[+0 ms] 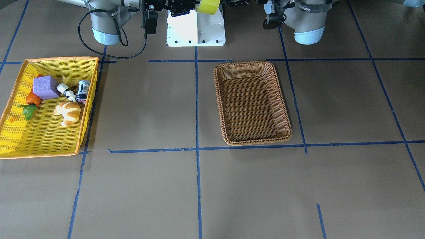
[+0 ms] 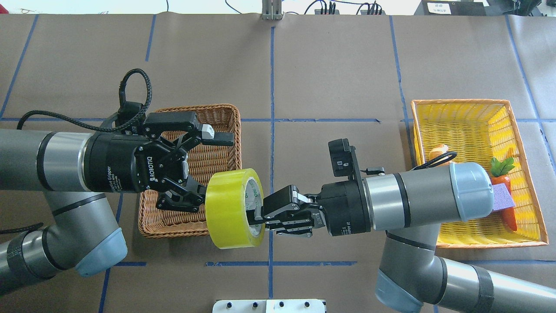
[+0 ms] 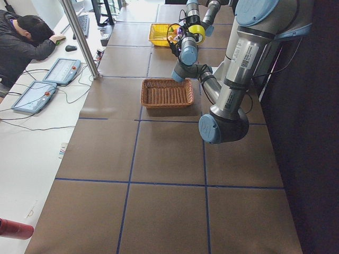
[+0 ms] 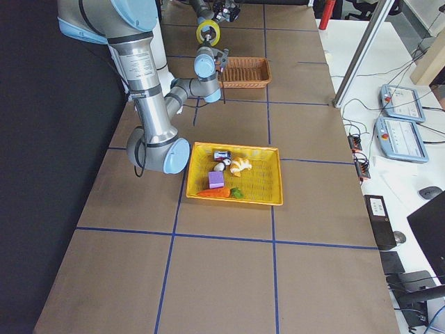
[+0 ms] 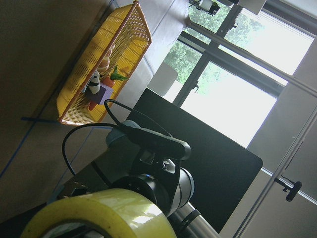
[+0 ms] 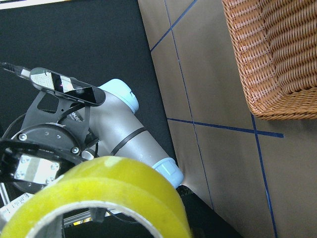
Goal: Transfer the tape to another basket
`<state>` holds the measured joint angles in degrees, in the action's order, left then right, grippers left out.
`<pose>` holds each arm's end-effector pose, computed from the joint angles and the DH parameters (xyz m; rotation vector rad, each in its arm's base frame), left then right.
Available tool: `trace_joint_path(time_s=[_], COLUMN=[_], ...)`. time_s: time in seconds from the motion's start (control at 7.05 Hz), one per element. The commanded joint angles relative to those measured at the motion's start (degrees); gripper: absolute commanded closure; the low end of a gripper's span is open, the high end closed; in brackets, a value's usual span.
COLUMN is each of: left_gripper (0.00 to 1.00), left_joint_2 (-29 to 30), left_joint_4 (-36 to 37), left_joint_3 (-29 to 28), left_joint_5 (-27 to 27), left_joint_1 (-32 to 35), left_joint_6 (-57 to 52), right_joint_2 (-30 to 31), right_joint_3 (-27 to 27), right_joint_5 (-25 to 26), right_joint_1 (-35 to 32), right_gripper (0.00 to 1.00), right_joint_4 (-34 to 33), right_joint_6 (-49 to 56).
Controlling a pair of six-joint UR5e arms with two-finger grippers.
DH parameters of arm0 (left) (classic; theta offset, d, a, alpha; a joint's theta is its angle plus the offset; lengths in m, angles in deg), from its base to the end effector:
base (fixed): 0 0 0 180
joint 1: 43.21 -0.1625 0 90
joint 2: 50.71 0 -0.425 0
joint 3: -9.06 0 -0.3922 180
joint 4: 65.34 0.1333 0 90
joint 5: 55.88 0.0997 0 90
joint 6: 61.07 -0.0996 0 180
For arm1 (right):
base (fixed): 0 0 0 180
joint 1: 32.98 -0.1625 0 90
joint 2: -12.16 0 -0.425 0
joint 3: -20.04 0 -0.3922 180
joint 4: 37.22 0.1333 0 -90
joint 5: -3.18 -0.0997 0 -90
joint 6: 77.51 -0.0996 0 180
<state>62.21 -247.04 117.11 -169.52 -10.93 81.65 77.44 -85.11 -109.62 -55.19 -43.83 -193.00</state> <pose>0.3400 -0.3252 0.1616 -0.6025 2.1784 -0.3191 -0.4279 -0.2770 0.1634 -0.2872 -2.0819 0.0709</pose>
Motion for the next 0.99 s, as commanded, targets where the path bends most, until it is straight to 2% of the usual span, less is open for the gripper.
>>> trace_joint_path(time_s=[0.0,0.14,0.28,0.43,0.57,0.71,0.85], left_gripper=[0.00,0.03,0.17,0.60,0.88,0.96,0.99], left_joint_2=[0.20,0.20,0.20,0.20,0.11,0.11,0.02], left_joint_4=[0.13,0.13,0.21,0.30,0.39,0.39,0.48], left_joint_3=[0.14,0.40,0.84,1.37,1.63,1.72,2.86], left_joint_5=[0.17,0.17,0.17,0.09,0.09,-0.09,-0.18], left_joint_1=[-0.38,-0.82,-0.99,-1.08,-1.08,-1.08,-1.08], left_joint_6=[0.10,0.02,0.19,0.45,0.45,0.45,1.50], right_joint_2=[-0.42,-0.42,-0.42,-0.25,-0.16,-0.16,-0.25], right_joint_3=[-0.05,-0.05,-0.05,0.12,0.21,0.13,0.04], right_joint_5=[1.00,1.00,1.35,3.27,3.72,3.72,3.81], right_joint_1=[0.68,0.68,0.59,0.68,0.85,0.77,0.77], right_gripper=[0.97,0.97,0.94,0.59,0.11,0.01,0.00], right_joint_4=[-0.15,-0.15,-0.06,-0.06,-0.06,-0.06,-0.06], right_joint_6=[0.00,0.00,0.09,0.09,0.18,0.09,0.00])
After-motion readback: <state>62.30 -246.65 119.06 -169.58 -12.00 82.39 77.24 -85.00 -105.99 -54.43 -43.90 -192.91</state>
